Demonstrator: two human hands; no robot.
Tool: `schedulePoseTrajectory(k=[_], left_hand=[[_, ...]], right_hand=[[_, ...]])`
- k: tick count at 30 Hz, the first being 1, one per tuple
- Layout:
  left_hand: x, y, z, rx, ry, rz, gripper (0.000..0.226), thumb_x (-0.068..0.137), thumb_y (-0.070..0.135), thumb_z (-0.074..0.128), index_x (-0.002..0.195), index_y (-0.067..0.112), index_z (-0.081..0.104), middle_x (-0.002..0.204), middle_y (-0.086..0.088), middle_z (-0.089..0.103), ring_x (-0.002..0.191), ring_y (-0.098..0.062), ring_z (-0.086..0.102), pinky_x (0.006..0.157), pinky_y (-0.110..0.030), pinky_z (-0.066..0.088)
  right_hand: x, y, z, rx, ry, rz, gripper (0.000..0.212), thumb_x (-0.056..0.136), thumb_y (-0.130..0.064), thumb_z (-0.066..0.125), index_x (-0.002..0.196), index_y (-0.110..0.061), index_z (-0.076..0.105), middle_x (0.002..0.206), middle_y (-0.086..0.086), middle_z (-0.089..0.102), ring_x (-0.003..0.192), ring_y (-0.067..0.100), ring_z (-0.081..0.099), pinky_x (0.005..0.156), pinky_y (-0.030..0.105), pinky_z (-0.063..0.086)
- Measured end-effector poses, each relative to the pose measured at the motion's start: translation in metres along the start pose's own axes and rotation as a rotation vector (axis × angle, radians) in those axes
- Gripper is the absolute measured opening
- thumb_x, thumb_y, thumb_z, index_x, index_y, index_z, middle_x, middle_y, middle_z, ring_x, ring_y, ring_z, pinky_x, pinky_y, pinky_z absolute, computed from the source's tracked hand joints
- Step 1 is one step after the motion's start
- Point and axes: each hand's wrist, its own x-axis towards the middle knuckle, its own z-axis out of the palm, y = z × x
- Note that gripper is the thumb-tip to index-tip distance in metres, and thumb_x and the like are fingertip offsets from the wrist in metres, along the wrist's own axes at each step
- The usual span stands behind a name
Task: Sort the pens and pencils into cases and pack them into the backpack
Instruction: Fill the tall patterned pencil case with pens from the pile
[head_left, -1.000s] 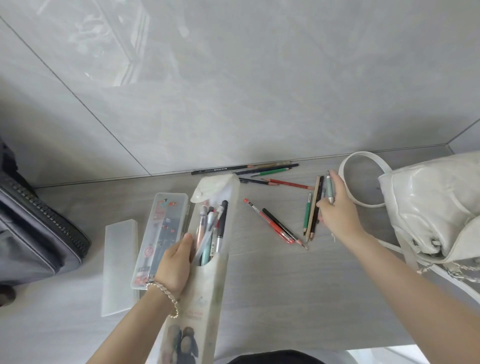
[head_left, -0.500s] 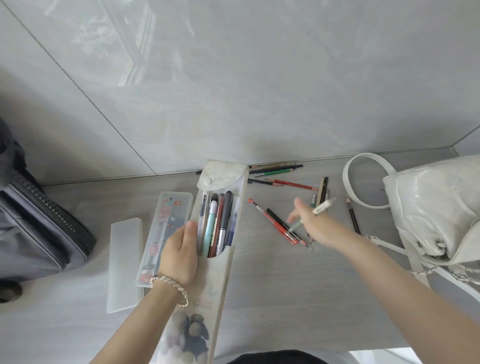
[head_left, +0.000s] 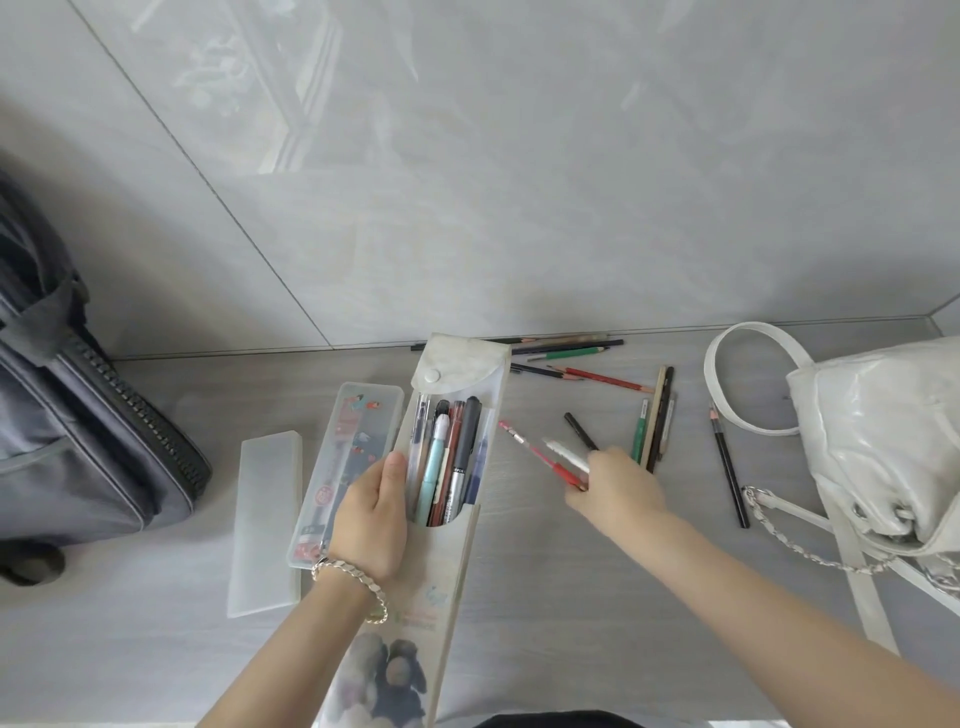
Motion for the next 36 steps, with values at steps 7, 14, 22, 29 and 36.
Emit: schedulePoseTrajectory(k=[7,14,22,29,36], left_hand=[[0.003,-0.002,0.000,0.087,-0.016,-0.059,0.048,0.099,0.022,0.032,0.052,0.015,0.027,0.052,0.002,0.030,0.051,-0.013,0.030,0.050,-0.027,0.024],[0.002,-0.007,0.011,0.145,-0.114,-0.011,0.044,0.098,0.028,0.032,0.057,0.013,0.030,0.055,0.001,0.033,0.053,-0.015,0.032,0.052,-0.029,0.026],[-0.003,-0.003,0.016,0.124,-0.141,0.111,0.042,0.098,0.028,0.032,0.060,0.012,0.032,0.055,0.002,0.031,0.053,-0.014,0.030,0.048,-0.020,0.027],[-0.003,-0.009,0.015,0.162,-0.136,0.060,0.044,0.098,0.029,0.032,0.058,0.013,0.030,0.054,0.002,0.032,0.052,-0.014,0.030,0.051,-0.026,0.025],[-0.003,-0.013,0.019,0.191,-0.202,0.037,0.045,0.098,0.031,0.031,0.056,0.016,0.030,0.054,0.003,0.032,0.052,-0.014,0.032,0.052,-0.027,0.026]], right_hand=[[-0.033,0.002,-0.075,0.854,0.408,-0.122,0.010,0.077,-0.021,0.073,0.073,-0.016,0.066,0.063,-0.009,0.062,0.053,0.002,0.052,0.053,0.010,0.038],[-0.066,-0.019,-0.118,1.452,0.353,-0.287,0.020,0.087,-0.018,0.057,0.082,0.001,0.062,0.051,0.001,0.056,0.038,0.003,0.038,0.037,0.011,0.026],[-0.064,-0.047,-0.056,1.058,0.229,-0.226,0.017,0.082,-0.025,0.067,0.082,-0.036,0.054,0.069,-0.001,0.065,0.060,0.013,0.063,0.063,0.031,0.051],[-0.066,-0.043,-0.048,0.870,0.404,-0.338,0.024,0.088,-0.035,0.053,0.109,-0.024,0.059,0.083,-0.017,0.051,0.078,-0.012,0.049,0.069,0.002,0.036],[-0.063,-0.046,-0.066,1.832,0.194,-0.282,0.027,0.093,0.004,0.041,0.101,-0.018,0.053,0.074,-0.005,0.057,0.075,0.009,0.064,0.087,0.026,0.051]])
